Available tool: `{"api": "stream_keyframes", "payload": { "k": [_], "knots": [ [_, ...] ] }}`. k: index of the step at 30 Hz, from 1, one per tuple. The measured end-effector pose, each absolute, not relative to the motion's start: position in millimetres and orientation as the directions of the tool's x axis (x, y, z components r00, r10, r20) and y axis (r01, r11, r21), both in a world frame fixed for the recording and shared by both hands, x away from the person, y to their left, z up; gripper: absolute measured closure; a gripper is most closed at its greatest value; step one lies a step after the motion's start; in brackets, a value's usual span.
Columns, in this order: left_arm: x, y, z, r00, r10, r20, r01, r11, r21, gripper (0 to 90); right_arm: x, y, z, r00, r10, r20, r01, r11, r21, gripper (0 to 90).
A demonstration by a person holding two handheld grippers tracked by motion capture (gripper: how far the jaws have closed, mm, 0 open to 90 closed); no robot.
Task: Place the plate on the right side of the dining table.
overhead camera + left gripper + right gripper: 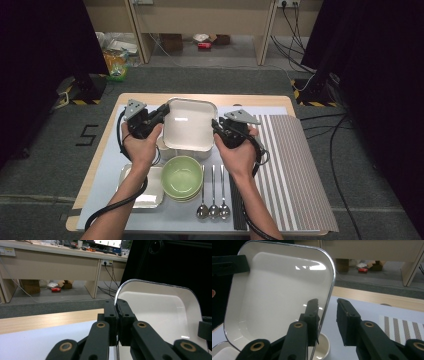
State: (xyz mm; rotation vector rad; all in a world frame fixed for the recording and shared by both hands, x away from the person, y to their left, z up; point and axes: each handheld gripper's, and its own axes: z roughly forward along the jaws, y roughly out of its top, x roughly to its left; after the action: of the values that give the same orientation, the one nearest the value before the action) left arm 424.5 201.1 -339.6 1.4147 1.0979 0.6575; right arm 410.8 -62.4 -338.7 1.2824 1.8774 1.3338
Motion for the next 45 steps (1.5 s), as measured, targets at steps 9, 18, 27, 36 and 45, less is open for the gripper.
{"api": "stream_keyframes", "payload": {
  "k": [9, 18, 27, 36, 45],
  "knots": [
    [420, 197, -339, 0.41, 0.887, -0.212, 0.233, 0.122, 0.965, 86.4, 414, -62, -337, -0.41, 0.904, 0.126, 0.42, 0.065, 0.905, 83.8],
    [417, 196, -340, 0.448, 0.865, -0.224, 0.234, 0.128, 0.964, 84.7, 413, -69, -328, -0.369, 0.914, 0.169, 0.406, -0.005, 0.914, 89.2],
    [405, 208, -328, 0.462, 0.872, -0.161, 0.17, 0.092, 0.981, 55.3, 417, -82, -326, -0.331, 0.924, 0.189, 0.423, -0.034, 0.906, 89.3],
    [402, 235, -334, 0.424, 0.888, -0.178, 0.21, 0.095, 0.973, 32.5, 417, -94, -326, -0.308, 0.93, 0.199, 0.431, -0.05, 0.901, 89.3],
    [398, 258, -346, 0.375, 0.914, -0.154, 0.233, 0.067, 0.97, 23.6, 417, -103, -324, -0.293, 0.935, 0.201, 0.435, -0.057, 0.899, 89.3]
  ]
}}
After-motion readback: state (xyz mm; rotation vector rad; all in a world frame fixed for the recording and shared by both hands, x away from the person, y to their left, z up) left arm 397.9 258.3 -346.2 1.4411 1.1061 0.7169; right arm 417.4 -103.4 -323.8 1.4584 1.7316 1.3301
